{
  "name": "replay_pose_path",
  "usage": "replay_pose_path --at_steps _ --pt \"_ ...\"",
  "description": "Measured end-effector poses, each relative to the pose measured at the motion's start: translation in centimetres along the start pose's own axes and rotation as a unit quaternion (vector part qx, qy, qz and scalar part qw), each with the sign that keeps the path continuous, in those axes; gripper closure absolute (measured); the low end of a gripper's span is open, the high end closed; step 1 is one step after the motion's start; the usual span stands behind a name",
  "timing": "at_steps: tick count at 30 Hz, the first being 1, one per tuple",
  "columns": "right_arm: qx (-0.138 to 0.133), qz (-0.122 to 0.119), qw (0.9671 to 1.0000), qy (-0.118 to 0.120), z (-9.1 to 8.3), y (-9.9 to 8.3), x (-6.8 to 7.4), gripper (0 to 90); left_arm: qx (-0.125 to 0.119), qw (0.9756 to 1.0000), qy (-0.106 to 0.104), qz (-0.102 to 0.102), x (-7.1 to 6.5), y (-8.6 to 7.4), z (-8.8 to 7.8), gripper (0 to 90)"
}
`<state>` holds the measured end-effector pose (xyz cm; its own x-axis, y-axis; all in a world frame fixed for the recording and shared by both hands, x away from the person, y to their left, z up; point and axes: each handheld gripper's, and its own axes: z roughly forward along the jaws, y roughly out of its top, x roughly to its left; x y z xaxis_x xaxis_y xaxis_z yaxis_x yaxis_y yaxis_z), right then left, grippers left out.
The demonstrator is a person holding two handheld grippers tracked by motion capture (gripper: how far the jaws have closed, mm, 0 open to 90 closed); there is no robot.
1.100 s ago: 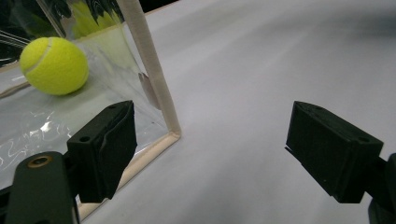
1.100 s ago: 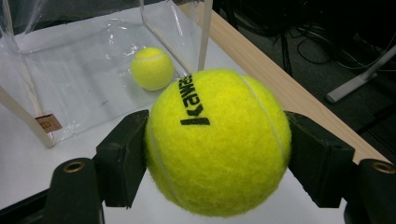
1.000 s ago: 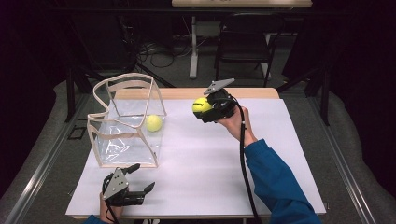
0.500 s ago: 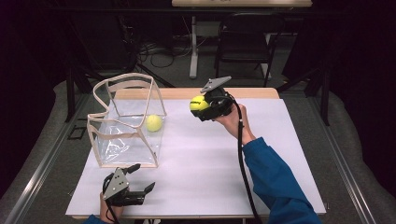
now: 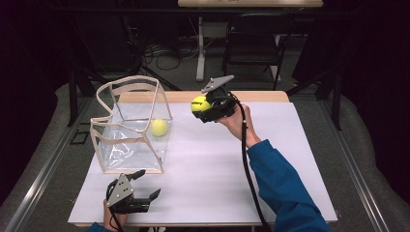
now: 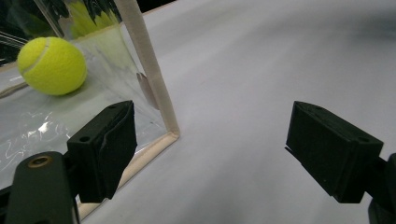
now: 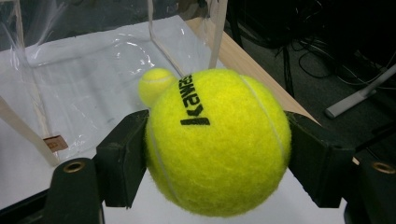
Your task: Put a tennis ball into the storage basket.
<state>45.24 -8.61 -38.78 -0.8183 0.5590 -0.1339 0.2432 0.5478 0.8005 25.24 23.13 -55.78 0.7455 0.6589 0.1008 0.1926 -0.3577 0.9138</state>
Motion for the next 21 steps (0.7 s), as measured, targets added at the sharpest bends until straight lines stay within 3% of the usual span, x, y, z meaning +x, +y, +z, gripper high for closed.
replay_pose_path --at_steps 21 --pt "-0.007 -0.009 0.9999 0.0 0.2 1.4 0.3 26.6 0.0 1.0 -0.001 0.0 0.0 0.0 -0.1 16.0"
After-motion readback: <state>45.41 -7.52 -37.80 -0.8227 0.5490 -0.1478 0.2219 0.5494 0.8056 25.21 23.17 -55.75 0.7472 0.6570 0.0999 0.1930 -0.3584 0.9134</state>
